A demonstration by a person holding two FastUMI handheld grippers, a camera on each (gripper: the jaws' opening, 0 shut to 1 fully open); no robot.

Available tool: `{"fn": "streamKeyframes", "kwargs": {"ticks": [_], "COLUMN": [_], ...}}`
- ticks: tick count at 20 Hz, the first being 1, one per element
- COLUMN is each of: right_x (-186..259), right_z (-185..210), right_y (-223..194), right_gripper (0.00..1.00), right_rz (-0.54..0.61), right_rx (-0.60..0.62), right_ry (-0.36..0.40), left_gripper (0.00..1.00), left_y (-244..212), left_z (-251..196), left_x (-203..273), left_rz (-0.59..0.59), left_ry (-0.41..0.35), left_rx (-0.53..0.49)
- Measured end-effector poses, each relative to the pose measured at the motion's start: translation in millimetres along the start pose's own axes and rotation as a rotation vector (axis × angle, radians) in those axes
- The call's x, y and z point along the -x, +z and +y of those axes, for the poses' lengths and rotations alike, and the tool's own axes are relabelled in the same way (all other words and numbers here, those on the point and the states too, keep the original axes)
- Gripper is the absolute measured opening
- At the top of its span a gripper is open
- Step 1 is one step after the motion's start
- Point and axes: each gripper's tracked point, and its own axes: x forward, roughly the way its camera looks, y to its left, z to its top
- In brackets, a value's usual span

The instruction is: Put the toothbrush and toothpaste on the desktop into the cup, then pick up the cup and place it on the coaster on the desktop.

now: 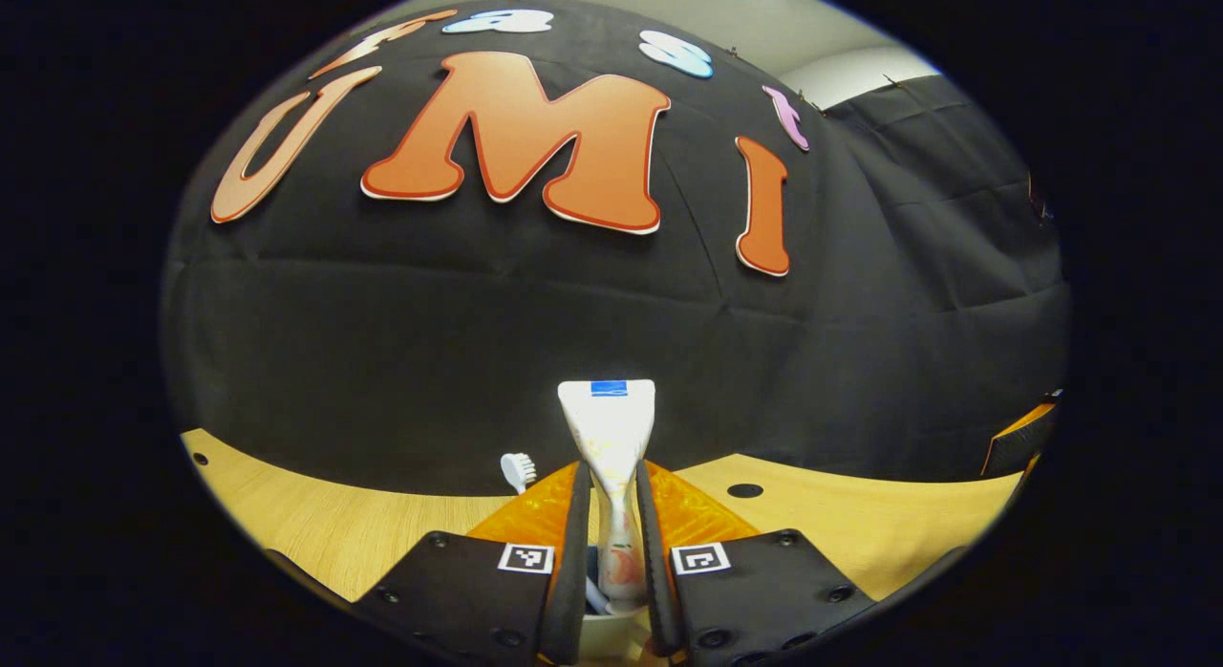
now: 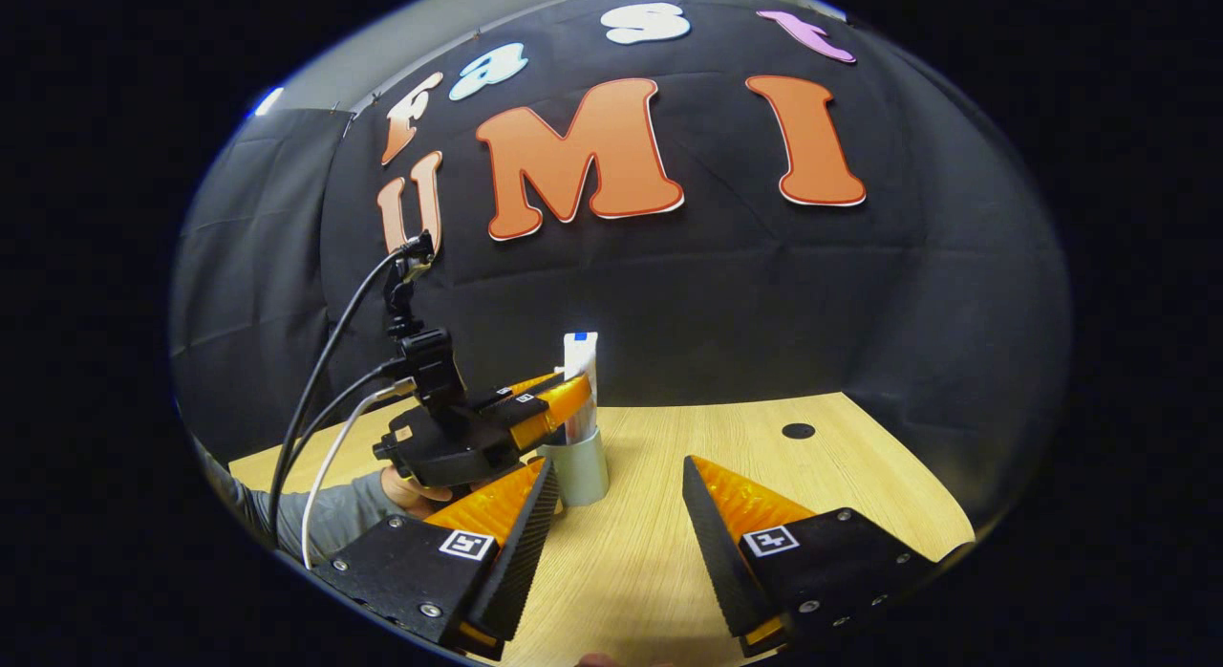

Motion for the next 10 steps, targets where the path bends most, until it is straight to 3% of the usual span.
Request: {"fn": "streamKeyframes", "kwargs": {"ticks": [5, 7, 8, 10], "right_x": [-3.9, -6.9, -9.8, -15.0], "right_z": [10.2, 18.4, 22.1, 29.2], "right_y": [2.9, 4.8, 5.4, 7.1], "right_gripper": [0.8, 0.75, 0.8, 0.8], "right_rz": [0.014, 0.024, 0.029, 0.04], "right_rx": [0.021, 0.027, 0.032, 0.039], "right_ry": [-0.008, -0.004, -0.004, 0.0], "left_gripper": [0.34, 0.53, 0.68, 0.78], "left_y": [23.3, 25.8, 29.1, 40.0], "left_z": [6.4, 13.6, 19.4, 33.1], "left_x": [27.7, 41.3, 49.2, 61.4], "left_rz": [-0.005, 0.027, 0.032, 0.023], "left_ry": [-0.057, -0.066, -0.061, -0.041], "left_rx": [0.044, 0.025, 0.022, 0.033]}}
